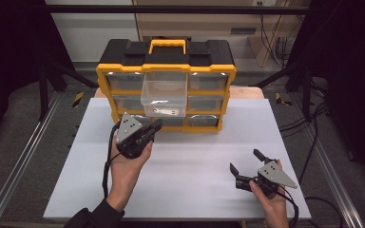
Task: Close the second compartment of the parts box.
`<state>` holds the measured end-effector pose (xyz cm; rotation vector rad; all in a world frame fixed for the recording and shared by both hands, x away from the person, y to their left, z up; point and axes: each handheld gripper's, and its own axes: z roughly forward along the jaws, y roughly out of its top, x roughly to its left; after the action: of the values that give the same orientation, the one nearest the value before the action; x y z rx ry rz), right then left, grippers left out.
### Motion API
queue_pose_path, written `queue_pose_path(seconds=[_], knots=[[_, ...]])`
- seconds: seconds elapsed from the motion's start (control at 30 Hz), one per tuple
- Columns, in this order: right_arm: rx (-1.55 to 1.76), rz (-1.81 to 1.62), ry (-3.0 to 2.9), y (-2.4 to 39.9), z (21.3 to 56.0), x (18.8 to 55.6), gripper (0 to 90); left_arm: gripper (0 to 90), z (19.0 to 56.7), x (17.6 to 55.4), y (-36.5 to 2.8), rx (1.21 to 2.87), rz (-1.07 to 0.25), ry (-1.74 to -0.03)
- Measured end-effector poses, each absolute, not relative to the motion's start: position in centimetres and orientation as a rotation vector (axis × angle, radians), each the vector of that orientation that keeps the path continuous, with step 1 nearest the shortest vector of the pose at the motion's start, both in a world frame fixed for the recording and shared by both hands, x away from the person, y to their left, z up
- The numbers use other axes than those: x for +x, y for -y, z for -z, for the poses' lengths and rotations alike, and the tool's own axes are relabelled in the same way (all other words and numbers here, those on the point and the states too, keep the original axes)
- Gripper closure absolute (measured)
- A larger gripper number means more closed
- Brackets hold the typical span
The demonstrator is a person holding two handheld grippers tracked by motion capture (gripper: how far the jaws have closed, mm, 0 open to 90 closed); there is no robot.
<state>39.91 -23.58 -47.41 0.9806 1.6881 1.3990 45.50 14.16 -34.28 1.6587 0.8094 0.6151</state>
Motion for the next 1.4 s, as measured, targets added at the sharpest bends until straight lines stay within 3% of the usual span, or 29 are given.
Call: queue_pose_path(seconds=[1.4], knots=[[0.982,-1.409,-1.695,23.5,47.5,39.9,3.0,89.8,33.6,47.1,-11.9,1.638,-0.686,-0.808]])
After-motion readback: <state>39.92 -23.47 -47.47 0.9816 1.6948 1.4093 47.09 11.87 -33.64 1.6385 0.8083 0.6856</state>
